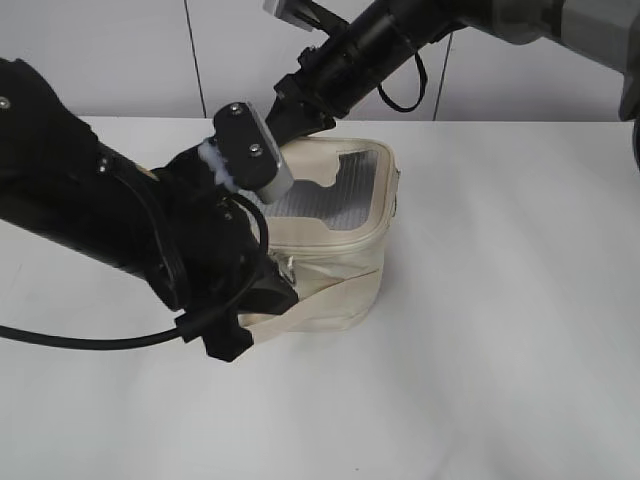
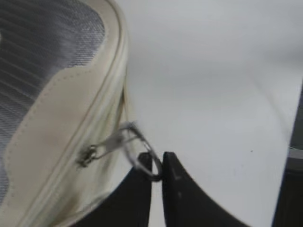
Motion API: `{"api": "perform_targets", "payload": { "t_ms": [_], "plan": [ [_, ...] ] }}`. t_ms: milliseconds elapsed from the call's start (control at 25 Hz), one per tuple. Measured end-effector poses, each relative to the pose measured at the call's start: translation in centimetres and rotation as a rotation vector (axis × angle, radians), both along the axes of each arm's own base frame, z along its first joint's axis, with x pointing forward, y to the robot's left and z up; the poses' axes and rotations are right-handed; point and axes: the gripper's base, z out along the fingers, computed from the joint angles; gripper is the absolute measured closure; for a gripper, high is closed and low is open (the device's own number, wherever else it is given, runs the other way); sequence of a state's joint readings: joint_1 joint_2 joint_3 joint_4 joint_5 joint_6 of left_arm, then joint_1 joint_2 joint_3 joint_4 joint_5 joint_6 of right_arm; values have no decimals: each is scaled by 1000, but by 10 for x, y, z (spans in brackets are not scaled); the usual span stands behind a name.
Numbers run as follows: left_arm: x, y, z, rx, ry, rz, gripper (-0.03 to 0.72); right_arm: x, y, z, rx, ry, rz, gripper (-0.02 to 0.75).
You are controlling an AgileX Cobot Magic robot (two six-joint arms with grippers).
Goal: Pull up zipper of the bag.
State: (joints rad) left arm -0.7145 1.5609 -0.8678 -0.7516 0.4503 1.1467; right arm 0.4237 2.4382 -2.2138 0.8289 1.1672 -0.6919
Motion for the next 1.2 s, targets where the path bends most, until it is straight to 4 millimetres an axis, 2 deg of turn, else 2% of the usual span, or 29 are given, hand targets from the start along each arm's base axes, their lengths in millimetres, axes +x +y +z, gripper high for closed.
{"api": "perform_targets", "payload": {
  "t_ms": [80,160,240,360,520,680,800,840,880,960,1040,1200],
  "plan": [
    [-3,3,0,-3,57,-3,571,2,-3,1,1,10,-20,585],
    [-6,9,2,3,126,-22,459,4,-9,8,5,15,-47,447],
    [-6,18,4,6,196,-5,397,8,-22,19,4,15,-88,377],
    [-3,34,15,1,218,51,368,17,-50,32,-24,29,-171,356],
    [7,55,34,-34,126,163,360,28,-92,45,-37,50,-285,355],
    [28,80,54,-77,62,280,360,24,-131,55,-24,91,-369,372],
    [56,92,74,-145,28,349,360,7,-159,56,19,120,-417,382],
    [66,94,79,-170,35,342,360,-3,-166,49,15,128,-427,383],
    [78,91,86,-212,50,322,360,-13,-172,50,17,104,-447,384],
    [103,79,100,-288,67,246,358,-41,-179,36,-3,63,-482,385],
    [129,63,103,-319,106,149,357,-72,-186,28,-1,-32,-546,386],
    [170,30,95,-329,157,-5,353,-131,-196,-1,37,-221,-657,388]
  ]
}}
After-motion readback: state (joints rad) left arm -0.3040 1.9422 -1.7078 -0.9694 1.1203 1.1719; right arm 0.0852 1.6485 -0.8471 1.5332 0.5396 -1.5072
